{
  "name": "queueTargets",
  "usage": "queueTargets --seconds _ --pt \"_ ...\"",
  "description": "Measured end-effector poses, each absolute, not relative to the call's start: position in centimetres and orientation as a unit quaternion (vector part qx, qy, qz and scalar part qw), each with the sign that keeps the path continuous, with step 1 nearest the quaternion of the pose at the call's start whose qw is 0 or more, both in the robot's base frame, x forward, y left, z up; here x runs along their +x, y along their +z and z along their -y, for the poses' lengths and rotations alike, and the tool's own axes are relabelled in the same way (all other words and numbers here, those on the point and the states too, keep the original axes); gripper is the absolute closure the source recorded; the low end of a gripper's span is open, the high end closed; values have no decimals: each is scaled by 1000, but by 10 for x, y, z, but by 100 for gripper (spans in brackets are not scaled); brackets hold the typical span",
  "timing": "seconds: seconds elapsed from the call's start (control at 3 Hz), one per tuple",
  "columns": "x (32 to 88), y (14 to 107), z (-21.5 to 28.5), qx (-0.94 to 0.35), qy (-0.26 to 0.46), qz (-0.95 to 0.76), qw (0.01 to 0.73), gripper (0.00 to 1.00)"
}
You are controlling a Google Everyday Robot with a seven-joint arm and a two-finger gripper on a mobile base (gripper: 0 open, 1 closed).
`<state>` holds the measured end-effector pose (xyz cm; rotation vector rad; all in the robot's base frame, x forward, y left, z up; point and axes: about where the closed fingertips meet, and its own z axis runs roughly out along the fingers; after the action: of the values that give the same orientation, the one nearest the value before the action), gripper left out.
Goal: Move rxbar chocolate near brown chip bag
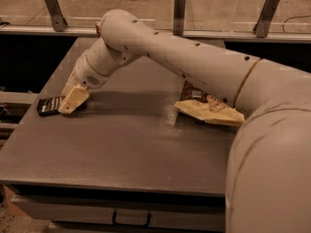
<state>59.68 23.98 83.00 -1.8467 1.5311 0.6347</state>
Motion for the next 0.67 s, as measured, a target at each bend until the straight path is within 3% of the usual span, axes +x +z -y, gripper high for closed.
queueTargets --seconds 0.67 --pt "597 830 -240 -704 242 -584 324 100"
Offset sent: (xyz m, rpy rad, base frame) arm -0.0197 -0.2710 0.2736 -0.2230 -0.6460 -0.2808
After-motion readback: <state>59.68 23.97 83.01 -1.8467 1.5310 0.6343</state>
